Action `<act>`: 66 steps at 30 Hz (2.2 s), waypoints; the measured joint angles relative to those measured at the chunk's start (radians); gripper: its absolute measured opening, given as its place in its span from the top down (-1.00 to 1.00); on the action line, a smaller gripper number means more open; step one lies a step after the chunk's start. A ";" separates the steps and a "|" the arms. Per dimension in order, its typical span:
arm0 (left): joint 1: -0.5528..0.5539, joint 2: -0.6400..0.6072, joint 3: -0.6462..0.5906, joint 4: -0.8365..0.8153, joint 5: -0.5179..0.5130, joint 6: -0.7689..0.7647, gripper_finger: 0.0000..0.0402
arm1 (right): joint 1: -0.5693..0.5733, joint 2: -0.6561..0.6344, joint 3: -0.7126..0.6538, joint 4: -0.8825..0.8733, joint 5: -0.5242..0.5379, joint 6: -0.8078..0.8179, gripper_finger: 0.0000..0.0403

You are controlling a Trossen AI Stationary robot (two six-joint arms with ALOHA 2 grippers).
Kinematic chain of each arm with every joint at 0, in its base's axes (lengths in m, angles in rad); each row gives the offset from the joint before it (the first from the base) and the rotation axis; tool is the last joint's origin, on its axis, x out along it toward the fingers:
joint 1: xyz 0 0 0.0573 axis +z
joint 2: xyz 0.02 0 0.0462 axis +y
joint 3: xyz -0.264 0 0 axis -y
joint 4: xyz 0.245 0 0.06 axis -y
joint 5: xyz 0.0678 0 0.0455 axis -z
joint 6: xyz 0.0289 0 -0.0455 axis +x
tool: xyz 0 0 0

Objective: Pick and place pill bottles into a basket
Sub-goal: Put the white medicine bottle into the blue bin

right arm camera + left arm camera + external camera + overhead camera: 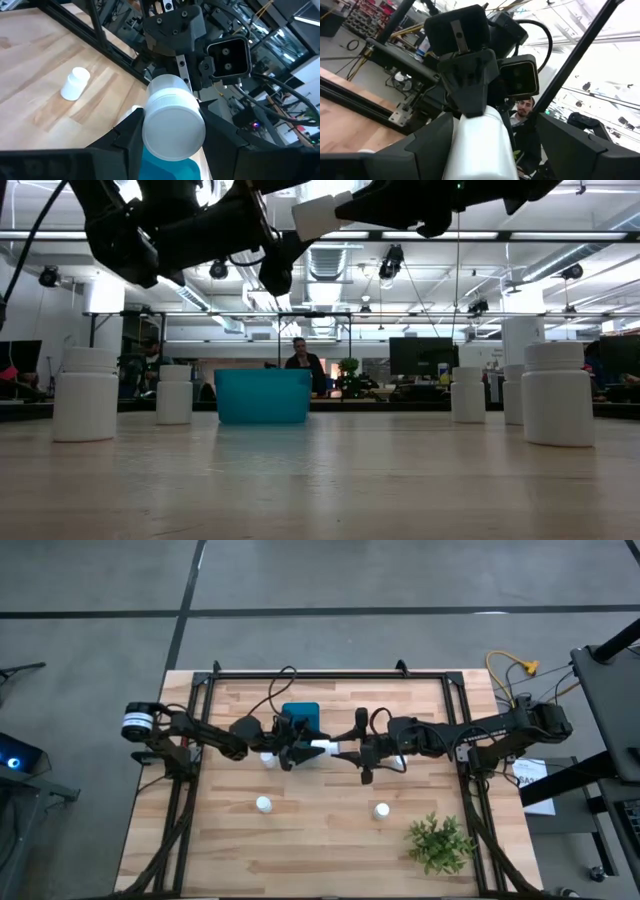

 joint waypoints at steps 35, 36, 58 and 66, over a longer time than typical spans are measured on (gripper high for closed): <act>0.000 -0.002 0.049 -0.132 0.021 0.048 0.16 | 0.001 -0.002 -0.005 0.040 -0.016 0.000 0.26; 0.000 -0.002 0.049 -0.132 0.021 0.049 0.16 | 0.002 -0.002 -0.005 0.040 -0.016 0.000 0.26; -0.002 -0.005 0.049 -0.109 -0.037 0.105 0.19 | 0.001 -0.010 -0.003 0.038 0.000 0.025 0.05; -0.006 -0.004 0.048 -0.079 -0.081 0.113 0.19 | 0.014 -0.016 0.001 0.038 0.125 0.037 0.04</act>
